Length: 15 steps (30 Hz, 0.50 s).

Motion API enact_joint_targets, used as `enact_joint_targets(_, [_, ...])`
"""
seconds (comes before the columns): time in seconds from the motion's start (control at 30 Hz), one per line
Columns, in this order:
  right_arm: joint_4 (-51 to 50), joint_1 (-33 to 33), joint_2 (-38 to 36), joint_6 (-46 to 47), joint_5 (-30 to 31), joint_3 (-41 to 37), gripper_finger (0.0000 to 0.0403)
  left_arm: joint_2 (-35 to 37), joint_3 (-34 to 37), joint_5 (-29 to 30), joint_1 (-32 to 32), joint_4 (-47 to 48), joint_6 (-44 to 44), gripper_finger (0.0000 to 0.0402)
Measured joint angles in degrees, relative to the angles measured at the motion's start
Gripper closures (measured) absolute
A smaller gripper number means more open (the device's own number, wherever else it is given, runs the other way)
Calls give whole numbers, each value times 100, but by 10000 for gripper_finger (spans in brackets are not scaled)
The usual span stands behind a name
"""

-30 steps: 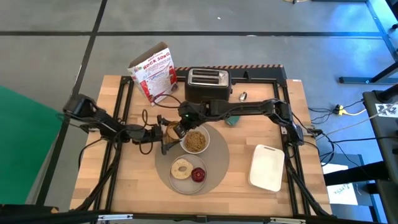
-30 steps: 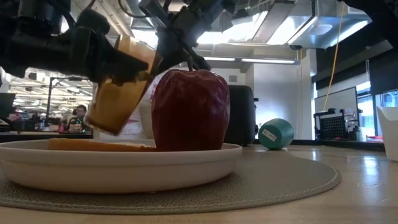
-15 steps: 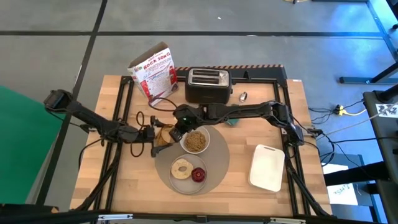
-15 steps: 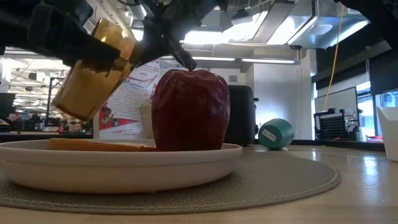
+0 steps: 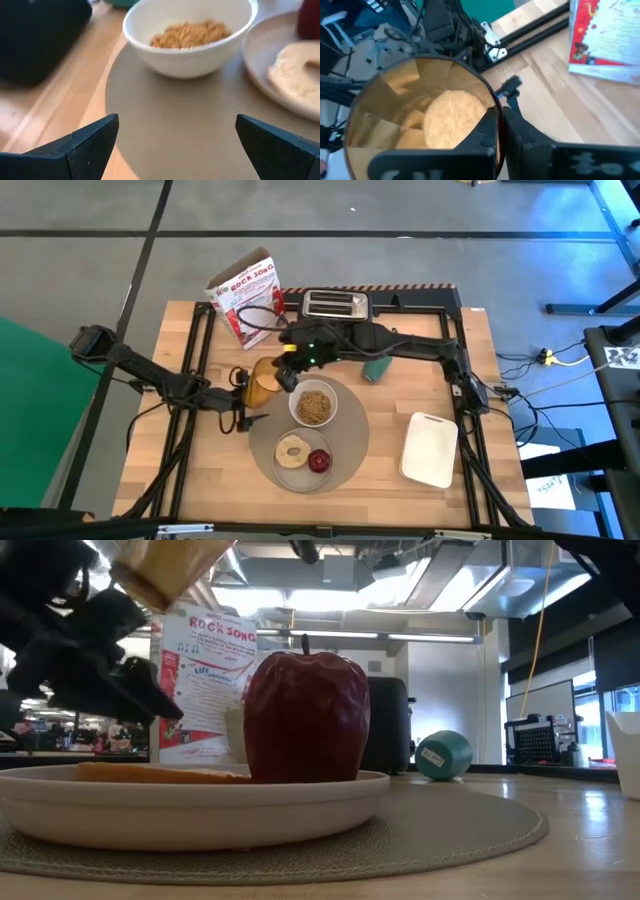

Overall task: Arrange a breakfast setting
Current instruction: Put the orange cup of milk to the left of the white bowl

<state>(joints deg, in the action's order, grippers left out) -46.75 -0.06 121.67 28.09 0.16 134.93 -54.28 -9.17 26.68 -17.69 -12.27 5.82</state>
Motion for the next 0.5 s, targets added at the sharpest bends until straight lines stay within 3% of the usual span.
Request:
enact_joint_targets(0.23, [-573,-45,17,-31,407,-26,403,347,-774,160,-15,989,175,12])
enact_joint_targets(0.5, [-645,-121,321,-28,639,-84,402,494,-2551,403,9,4834,882,35])
